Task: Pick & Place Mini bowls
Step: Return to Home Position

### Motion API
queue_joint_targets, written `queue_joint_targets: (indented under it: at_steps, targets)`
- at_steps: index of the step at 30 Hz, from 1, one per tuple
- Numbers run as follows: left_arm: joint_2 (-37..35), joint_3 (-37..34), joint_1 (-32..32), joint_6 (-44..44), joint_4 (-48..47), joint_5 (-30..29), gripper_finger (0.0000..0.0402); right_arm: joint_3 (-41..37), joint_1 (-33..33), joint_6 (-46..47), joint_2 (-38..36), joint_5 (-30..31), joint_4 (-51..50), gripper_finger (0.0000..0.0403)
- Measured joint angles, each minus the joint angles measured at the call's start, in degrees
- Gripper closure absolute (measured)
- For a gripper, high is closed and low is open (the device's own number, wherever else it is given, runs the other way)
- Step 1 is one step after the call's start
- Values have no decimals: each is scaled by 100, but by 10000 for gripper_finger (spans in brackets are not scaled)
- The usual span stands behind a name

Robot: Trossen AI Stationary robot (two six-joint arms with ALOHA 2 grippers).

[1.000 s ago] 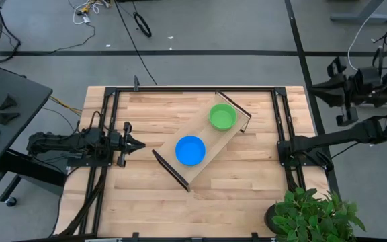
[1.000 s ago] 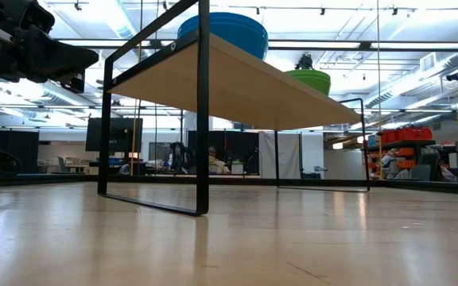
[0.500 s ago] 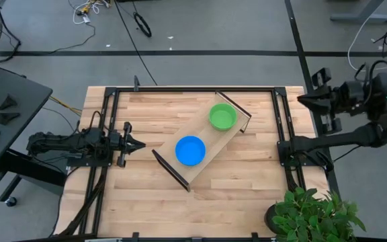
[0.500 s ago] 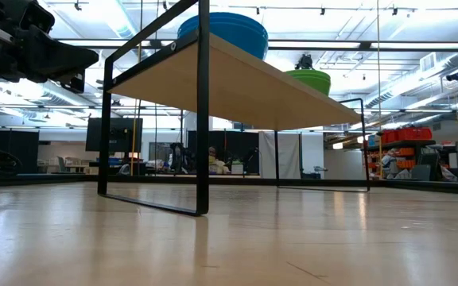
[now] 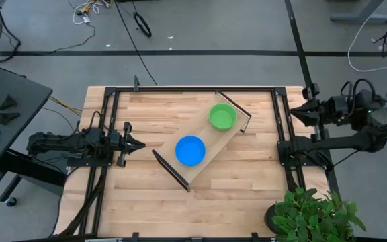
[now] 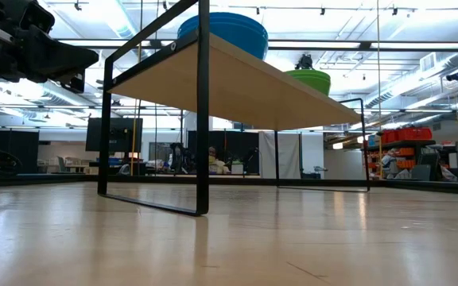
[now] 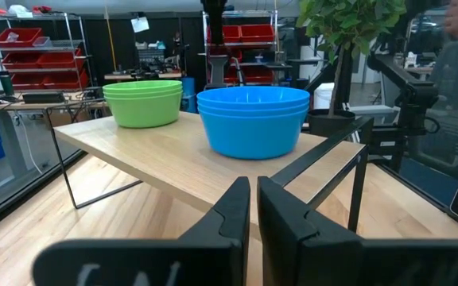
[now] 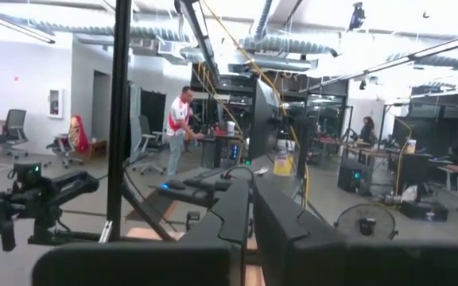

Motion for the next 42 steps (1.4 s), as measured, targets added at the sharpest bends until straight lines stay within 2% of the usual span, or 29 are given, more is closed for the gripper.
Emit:
queue_joint_targets:
  at_steps: [21, 28, 42]
  targets:
    - [0, 0, 1, -1, -1, -1, 369, -2161, 0, 163, -1777, 21, 752, 380]
    - [-1, 0, 0, 0, 0, 0, 369, -2863, 1, 305, -2055, 21, 1150, 380]
    - [0, 0, 0, 0, -1, -1, 369, -3810, 1, 545, -2064, 21, 1496, 380]
